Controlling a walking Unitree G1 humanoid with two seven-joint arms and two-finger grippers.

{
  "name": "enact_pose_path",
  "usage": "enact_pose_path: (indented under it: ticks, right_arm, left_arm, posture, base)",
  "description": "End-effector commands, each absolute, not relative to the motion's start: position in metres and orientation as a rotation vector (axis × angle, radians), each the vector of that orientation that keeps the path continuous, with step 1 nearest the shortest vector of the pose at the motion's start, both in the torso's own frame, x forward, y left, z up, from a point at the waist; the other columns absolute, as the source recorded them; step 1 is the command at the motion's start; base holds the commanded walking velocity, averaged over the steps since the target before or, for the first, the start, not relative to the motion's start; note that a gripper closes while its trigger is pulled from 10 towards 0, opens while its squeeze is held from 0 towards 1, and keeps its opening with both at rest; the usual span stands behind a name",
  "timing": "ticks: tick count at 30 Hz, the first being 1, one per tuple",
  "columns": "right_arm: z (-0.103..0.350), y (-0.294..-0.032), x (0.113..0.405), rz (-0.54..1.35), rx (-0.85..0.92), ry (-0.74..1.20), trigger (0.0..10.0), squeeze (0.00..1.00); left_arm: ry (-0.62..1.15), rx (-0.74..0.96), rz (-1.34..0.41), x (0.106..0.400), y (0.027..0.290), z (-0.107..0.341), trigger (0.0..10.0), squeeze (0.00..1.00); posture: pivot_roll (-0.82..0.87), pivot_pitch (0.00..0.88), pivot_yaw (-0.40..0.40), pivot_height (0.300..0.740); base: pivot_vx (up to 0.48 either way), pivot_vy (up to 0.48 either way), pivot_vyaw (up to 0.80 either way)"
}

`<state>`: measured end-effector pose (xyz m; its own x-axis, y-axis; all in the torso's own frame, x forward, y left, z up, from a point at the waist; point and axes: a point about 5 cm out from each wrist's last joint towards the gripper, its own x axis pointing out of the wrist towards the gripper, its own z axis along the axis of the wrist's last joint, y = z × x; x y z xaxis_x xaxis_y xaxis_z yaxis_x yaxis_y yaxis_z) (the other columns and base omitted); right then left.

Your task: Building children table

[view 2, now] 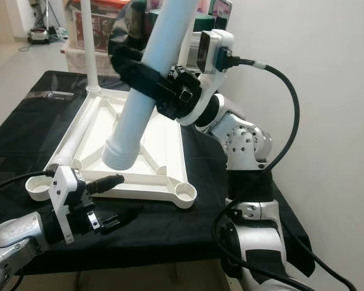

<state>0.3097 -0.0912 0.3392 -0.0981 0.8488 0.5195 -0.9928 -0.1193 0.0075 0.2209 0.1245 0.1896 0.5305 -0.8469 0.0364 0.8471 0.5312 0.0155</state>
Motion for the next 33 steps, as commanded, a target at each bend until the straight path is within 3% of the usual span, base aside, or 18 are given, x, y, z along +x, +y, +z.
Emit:
enact_pose_path:
  ticks: [1,15,30,31,32,33]
  right_arm:
    - [0.340,-0.094,0.306,1.662,0.459,-0.412,0.0,0.00]
    - [0.312,-0.074,0.294,1.738,0.421,-0.303,0.0,0.00]
    - [0.299,-0.069,0.286,1.766,0.394,-0.253,0.0,0.00]
    - [0.297,-0.068,0.285,1.771,0.391,-0.247,0.0,0.00]
    - [0.296,-0.067,0.284,1.773,0.389,-0.244,0.0,0.00]
    - [0.295,-0.066,0.283,1.775,0.388,-0.243,0.0,0.00]
  left_arm:
    - [-0.052,0.002,-1.054,0.219,0.121,0.194,10.0,0.00]
    - [-0.093,0.045,-1.197,0.227,0.118,0.211,10.0,0.00]
    - [-0.122,0.027,-1.210,0.233,0.114,0.214,9.8,0.00]
    - [-0.126,0.020,-1.219,0.233,0.112,0.214,2.0,0.00]
    - [-0.127,0.016,-1.227,0.233,0.112,0.214,0.0,0.00]
    - [-0.129,0.009,-1.233,0.233,0.112,0.214,0.0,0.00]
  posture:
    - [0.11,0.000,-0.136,0.740]
    - [0.10,0.000,-0.124,0.740]
    - [0.09,0.000,-0.120,0.740]
    - [0.09,0.000,-0.120,0.740]
    - [0.09,0.000,-0.120,0.740]
    - [0.08,0.000,-0.118,0.740]
  base:
    - [0.000,0.000,0.00]
    - [0.000,0.000,0.00]
    - [0.000,0.000,0.00]
    - [0.000,0.000,0.00]
    - [0.000,0.000,0.00]
    - [0.000,0.000,0.00]
